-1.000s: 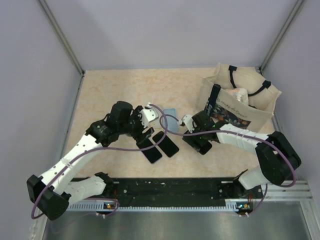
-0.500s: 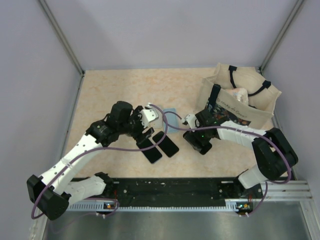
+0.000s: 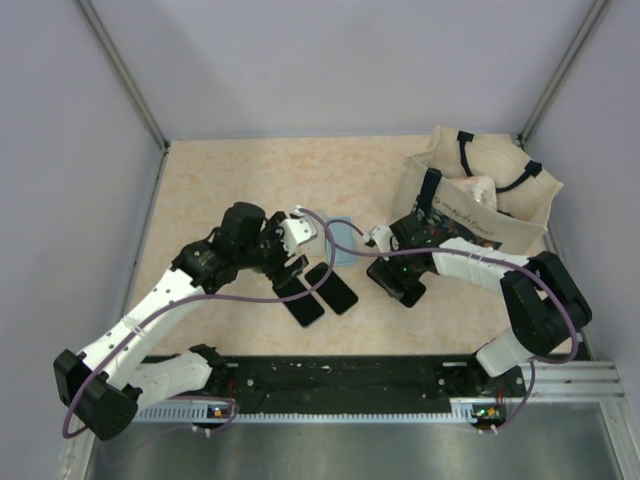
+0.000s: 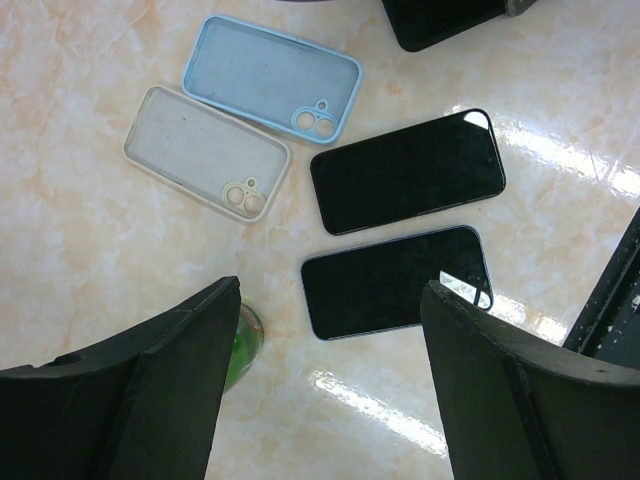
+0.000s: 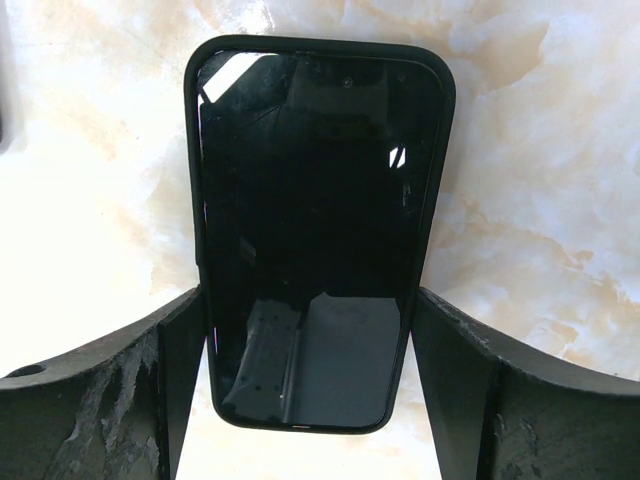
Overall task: Take the phone out of the phone case
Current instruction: Pick up the phone at the center of the board.
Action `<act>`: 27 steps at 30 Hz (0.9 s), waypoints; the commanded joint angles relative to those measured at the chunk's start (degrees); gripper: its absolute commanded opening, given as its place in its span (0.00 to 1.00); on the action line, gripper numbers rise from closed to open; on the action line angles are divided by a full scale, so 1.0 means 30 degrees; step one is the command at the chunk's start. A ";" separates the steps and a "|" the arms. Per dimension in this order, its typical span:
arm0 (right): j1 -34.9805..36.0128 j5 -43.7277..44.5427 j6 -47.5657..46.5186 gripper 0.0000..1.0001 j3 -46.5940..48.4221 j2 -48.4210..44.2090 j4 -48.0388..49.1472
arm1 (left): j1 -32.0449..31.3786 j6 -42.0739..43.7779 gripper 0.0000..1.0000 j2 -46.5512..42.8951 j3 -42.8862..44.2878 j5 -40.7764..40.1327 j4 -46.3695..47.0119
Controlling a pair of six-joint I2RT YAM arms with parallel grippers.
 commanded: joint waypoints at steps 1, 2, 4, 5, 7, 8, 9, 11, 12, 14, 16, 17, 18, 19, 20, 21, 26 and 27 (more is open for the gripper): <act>-0.0167 -0.0052 0.0288 0.73 0.0100 0.1220 0.0354 | 0.0023 0.0151 0.78 -0.0543 0.0206 0.0222 0.0306; -0.0196 0.0007 0.0317 0.70 0.0130 0.1250 0.0441 | -0.0006 0.0151 0.78 -0.0572 0.0206 0.0222 0.0277; -0.0167 0.0153 0.0142 0.63 0.0218 0.1308 0.0588 | 0.0023 0.0181 0.78 -0.0601 0.0177 0.0193 0.0306; -0.0196 0.0212 0.0113 0.57 0.0334 0.1251 0.0618 | 0.0023 0.0181 0.78 -0.0659 0.0206 0.0135 0.0306; -0.0197 0.0154 0.0083 0.45 0.0539 0.1163 0.0618 | 0.0023 0.0064 0.79 -0.0718 0.0148 0.0018 0.0335; -0.0197 0.0096 0.0083 0.40 0.0685 0.1075 0.0618 | 0.0023 -0.0110 0.78 -0.0748 0.0147 -0.0070 0.0364; -0.0197 0.0037 0.0083 0.35 0.0832 0.0900 0.0589 | 0.0023 -0.0228 0.78 -0.0777 0.0147 -0.0158 0.0365; -0.0226 -0.0138 0.0112 0.26 0.1271 0.0374 0.0618 | -0.0006 -0.0492 0.78 -0.0893 0.0060 -0.0304 0.0540; -0.0371 -0.0342 0.0199 0.22 0.1505 0.0168 0.0560 | 0.0023 -0.0638 0.78 -0.0981 0.0001 -0.0334 0.0569; -0.0548 -0.0987 0.0171 0.12 0.1973 -0.0300 0.0414 | 0.0110 -0.0989 0.78 -0.1070 -0.0116 -0.0218 0.0716; -0.0665 -0.1601 0.0084 0.06 0.2326 -0.0711 0.0296 | 0.0256 -0.1254 0.78 -0.1275 -0.0262 0.0075 0.0833; -0.0636 -0.1952 0.0054 0.03 0.2385 -0.0974 0.0267 | 0.0373 -0.1429 0.78 -0.1304 -0.0350 0.0221 0.0891; -0.0636 -0.2246 0.0083 0.01 0.2502 -0.1122 0.0266 | 0.0491 -0.1663 0.78 -0.1363 -0.0409 0.0280 0.0950; -0.0694 -0.2597 0.0112 0.00 0.2590 -0.1239 0.0266 | 0.0637 -0.1897 0.78 -0.1363 -0.0438 0.0368 0.0980; -0.0666 -0.2861 0.0112 0.00 0.2707 -0.1443 0.0208 | 0.0841 -0.2073 0.78 -0.1334 -0.0439 0.0688 0.0980; -0.0665 -0.3009 0.0170 0.00 0.2853 -0.1503 0.0150 | 0.0988 -0.2249 0.78 -0.1334 -0.0439 0.0923 0.0951; -0.0665 -0.3655 0.0375 0.00 0.4198 -0.2439 -0.0377 | 0.1633 -0.3391 0.78 -0.0984 -0.0235 0.2680 0.1009; -0.0636 -0.3713 0.0434 0.00 0.4521 -0.2586 -0.0552 | 0.1866 -0.3770 0.78 -0.0837 -0.0118 0.3147 0.1067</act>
